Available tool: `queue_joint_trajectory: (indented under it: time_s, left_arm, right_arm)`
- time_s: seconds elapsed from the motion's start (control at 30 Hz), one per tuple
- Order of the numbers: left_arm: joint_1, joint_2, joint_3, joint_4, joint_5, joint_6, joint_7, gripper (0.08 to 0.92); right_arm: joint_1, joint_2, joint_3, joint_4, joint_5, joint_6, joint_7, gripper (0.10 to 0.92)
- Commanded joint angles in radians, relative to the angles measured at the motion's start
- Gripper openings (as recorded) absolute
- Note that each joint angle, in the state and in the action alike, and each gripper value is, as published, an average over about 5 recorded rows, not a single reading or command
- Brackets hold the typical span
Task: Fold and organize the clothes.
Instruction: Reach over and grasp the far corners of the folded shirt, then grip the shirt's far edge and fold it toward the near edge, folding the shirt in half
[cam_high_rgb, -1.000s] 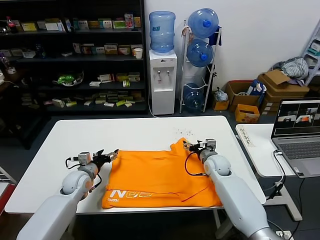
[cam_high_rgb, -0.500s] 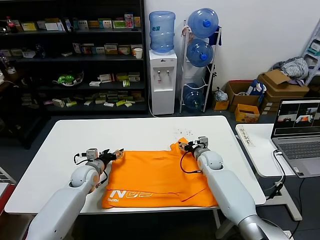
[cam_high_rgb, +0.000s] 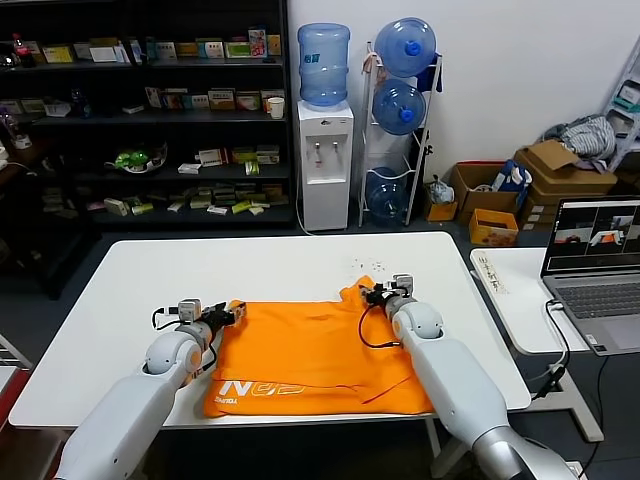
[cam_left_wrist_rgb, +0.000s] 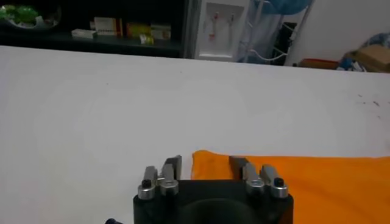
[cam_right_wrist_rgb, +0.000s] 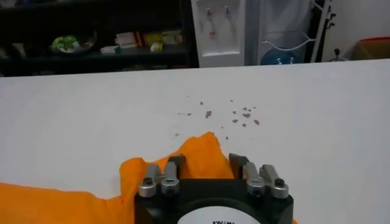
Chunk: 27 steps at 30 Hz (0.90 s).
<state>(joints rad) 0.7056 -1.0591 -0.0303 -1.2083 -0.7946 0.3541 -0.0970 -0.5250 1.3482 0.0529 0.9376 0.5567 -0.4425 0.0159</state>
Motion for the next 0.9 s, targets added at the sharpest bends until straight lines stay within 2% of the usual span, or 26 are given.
queue_joint_trajectory:
  time_s: [0.03,0.33,0.43,0.57,0.9]
  left_arm:
    - [-0.002,-0.002,0.004,0.007,0.004,-0.002,0.0,0.499]
    - [0.018,0.0,-0.006,-0.022,0.014,-0.05,0.006,0.239]
    - [0.033,0.002,-0.019,-0.047,0.019,-0.073,0.008,0.154]
    - [0.074,0.018,-0.042,-0.119,0.028,-0.096,0.008,0.091]
    - [0.281,0.098,-0.123,-0.394,0.056,-0.101,-0.03,0.091]
  right_arm:
    - [0.001,0.004,-0.003,-0.005,0.0,-0.01,0.002,0.439]
    - [-0.02,-0.015,-0.004,0.057,0.035,0.06,0.018,0.182]
    - [-0.035,-0.03,-0.004,0.102,0.054,0.089,0.028,0.13]
    - [-0.072,-0.064,-0.001,0.202,0.087,0.109,0.05,0.125]
    - [-0.31,-0.243,0.045,0.59,0.19,0.067,0.131,0.125]
